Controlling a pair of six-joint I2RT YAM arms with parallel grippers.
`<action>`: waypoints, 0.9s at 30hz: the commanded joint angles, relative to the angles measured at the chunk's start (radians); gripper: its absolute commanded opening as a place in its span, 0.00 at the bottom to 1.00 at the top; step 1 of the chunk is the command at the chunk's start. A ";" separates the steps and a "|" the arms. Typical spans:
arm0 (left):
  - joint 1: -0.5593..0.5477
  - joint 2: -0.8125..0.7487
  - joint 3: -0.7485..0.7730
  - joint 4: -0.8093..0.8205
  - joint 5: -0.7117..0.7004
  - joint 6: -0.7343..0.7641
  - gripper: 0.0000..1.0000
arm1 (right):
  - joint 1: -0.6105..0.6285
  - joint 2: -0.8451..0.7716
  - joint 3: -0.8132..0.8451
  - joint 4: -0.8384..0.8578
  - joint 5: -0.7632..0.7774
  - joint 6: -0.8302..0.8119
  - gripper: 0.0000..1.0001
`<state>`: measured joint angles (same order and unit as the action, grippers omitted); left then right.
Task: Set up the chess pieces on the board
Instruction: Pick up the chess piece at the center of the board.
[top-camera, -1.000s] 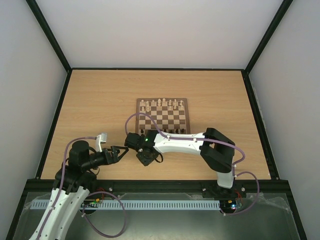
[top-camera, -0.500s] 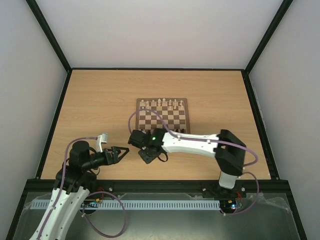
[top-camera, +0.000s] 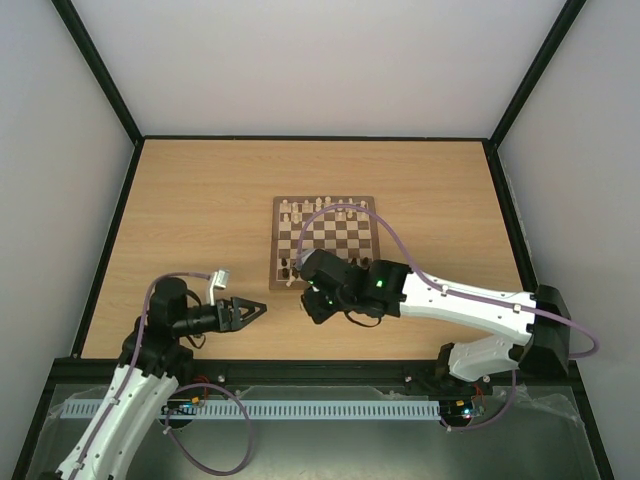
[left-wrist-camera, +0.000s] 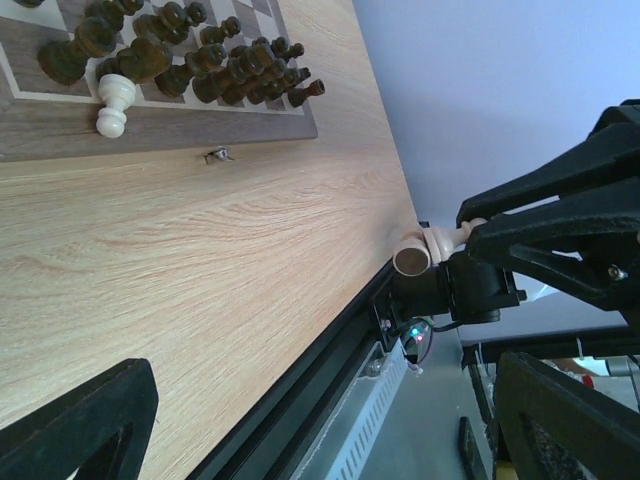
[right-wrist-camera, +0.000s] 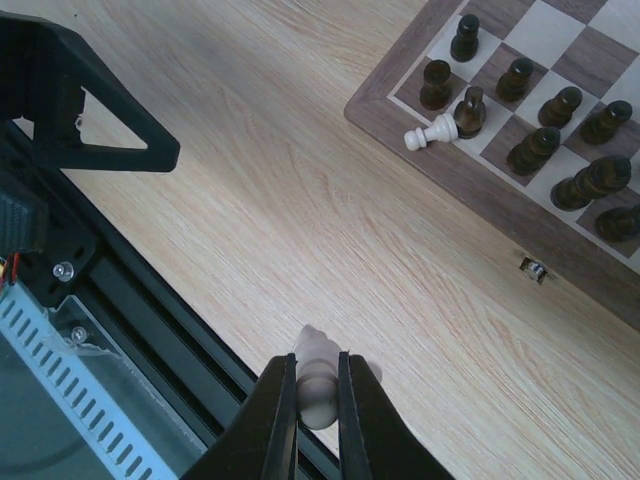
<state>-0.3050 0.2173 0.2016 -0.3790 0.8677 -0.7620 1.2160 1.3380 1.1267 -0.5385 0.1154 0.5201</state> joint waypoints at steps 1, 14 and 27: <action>-0.023 0.011 0.024 0.055 0.005 0.006 0.95 | -0.024 -0.022 -0.032 0.023 -0.017 0.024 0.06; -0.177 0.037 -0.034 0.259 -0.136 -0.146 0.96 | -0.028 0.109 0.044 -0.009 -0.132 -0.038 0.06; -0.178 0.033 -0.028 0.225 -0.167 -0.128 0.96 | -0.001 0.068 -0.076 -0.104 -0.029 -0.002 0.06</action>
<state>-0.4793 0.2497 0.1707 -0.1707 0.7055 -0.8879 1.2182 1.4353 1.0588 -0.5789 0.0460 0.4915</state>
